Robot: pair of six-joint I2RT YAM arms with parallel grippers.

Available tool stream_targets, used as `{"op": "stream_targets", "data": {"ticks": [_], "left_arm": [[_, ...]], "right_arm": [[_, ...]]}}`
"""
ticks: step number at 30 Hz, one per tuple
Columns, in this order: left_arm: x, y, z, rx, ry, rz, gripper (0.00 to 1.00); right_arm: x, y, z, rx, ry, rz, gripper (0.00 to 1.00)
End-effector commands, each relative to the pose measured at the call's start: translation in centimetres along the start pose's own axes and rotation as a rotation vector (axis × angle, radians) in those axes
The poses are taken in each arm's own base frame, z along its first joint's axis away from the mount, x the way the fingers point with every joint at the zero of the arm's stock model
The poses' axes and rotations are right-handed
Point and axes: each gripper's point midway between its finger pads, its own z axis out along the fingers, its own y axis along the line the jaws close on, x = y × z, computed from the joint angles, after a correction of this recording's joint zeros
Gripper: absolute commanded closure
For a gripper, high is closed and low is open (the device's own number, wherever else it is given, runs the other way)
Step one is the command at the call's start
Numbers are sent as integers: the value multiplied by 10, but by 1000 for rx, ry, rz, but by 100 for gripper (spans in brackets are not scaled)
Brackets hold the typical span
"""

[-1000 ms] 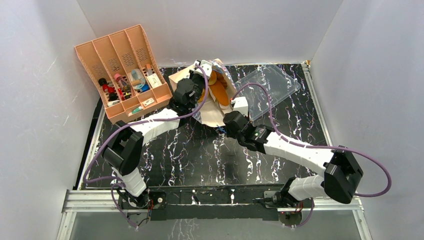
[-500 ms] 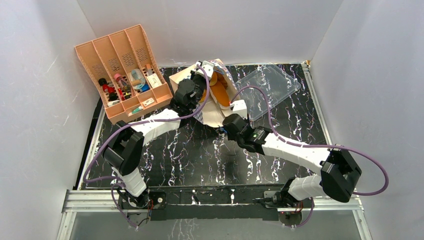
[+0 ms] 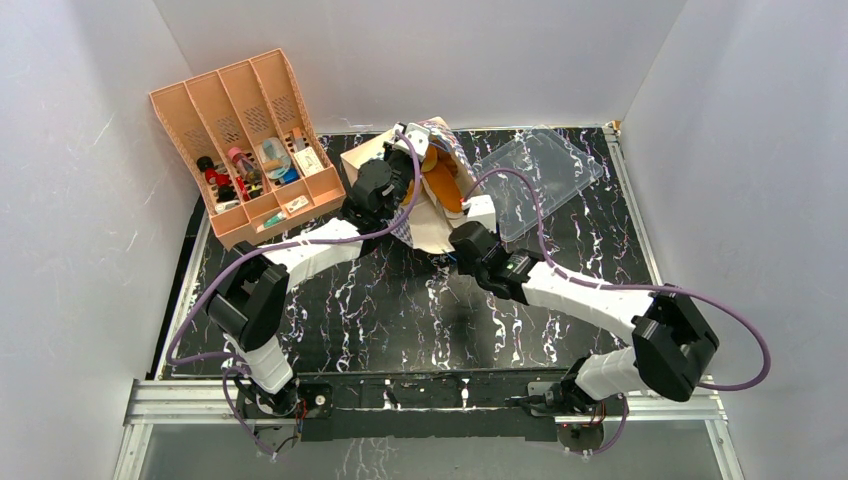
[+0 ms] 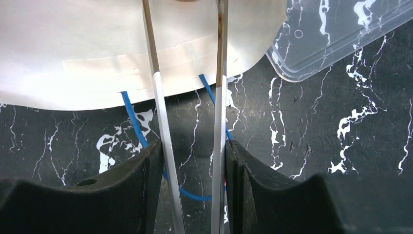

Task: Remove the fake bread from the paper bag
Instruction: Take out the fake bread from the paper bag.

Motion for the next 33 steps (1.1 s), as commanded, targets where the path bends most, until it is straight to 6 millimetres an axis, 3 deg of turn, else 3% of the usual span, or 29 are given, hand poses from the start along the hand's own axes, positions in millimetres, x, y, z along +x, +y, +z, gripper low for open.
{"op": "stream_targets", "data": {"ticks": [1, 16, 33], "left_arm": [[-50, 0, -3, 11, -145, -66, 100], [-57, -7, -7, 45, -164, -86, 100], [-51, -16, -21, 84, -147, -95, 100]], "right_arm": [[-27, 2, 11, -12, -73, 40, 71], [-39, 9, 44, -8, -71, 46, 67], [-32, 15, 80, 48, -71, 56, 60]]}}
